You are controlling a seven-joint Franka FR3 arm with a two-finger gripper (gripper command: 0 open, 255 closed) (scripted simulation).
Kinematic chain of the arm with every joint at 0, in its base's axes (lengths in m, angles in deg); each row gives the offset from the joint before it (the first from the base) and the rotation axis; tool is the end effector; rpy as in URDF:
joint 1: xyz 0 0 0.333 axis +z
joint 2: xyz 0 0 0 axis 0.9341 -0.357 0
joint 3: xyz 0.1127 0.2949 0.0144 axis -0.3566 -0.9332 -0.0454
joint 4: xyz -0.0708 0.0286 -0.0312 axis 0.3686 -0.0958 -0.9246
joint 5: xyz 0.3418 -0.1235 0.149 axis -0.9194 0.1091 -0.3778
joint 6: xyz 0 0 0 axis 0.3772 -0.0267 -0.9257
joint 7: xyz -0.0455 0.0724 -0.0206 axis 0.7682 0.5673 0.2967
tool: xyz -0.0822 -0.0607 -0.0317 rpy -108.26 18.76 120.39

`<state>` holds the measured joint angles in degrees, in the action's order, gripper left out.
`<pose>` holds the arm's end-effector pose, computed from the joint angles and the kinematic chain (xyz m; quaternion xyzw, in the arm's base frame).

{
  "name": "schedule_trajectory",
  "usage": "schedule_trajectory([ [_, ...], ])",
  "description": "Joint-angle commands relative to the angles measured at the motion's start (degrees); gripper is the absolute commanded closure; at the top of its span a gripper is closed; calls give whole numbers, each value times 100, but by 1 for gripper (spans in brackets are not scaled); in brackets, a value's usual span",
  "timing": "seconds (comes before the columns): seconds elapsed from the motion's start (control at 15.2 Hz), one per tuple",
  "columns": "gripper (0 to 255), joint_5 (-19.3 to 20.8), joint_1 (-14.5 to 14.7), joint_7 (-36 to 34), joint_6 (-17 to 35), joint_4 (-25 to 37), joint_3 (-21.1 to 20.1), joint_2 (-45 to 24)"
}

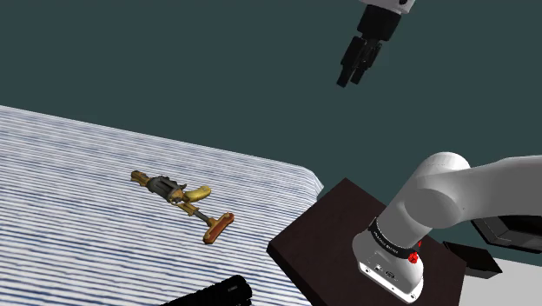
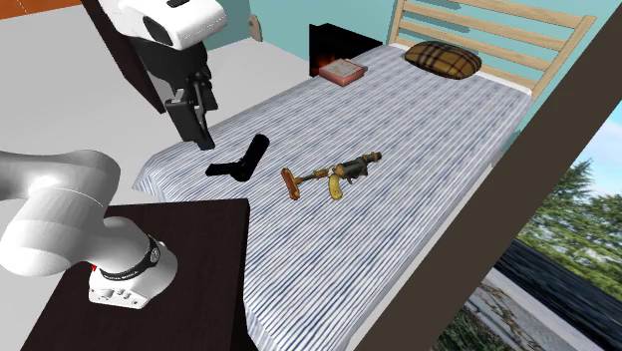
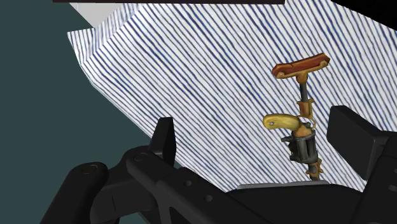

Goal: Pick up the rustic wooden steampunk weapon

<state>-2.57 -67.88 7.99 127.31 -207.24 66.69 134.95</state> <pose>0.2873 0.0265 0.6286 -0.9975 -0.0437 -0.0237 0.0500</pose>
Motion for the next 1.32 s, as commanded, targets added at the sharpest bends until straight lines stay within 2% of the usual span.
schedule_trajectory([
  [0.0,0,0,0,0,0,0,0,0],
  [0.66,0,-433,205,-554,1802,-896,-823,-855],
  [1.25,0,-579,315,-1108,3468,-1041,-1581,-2330],
])
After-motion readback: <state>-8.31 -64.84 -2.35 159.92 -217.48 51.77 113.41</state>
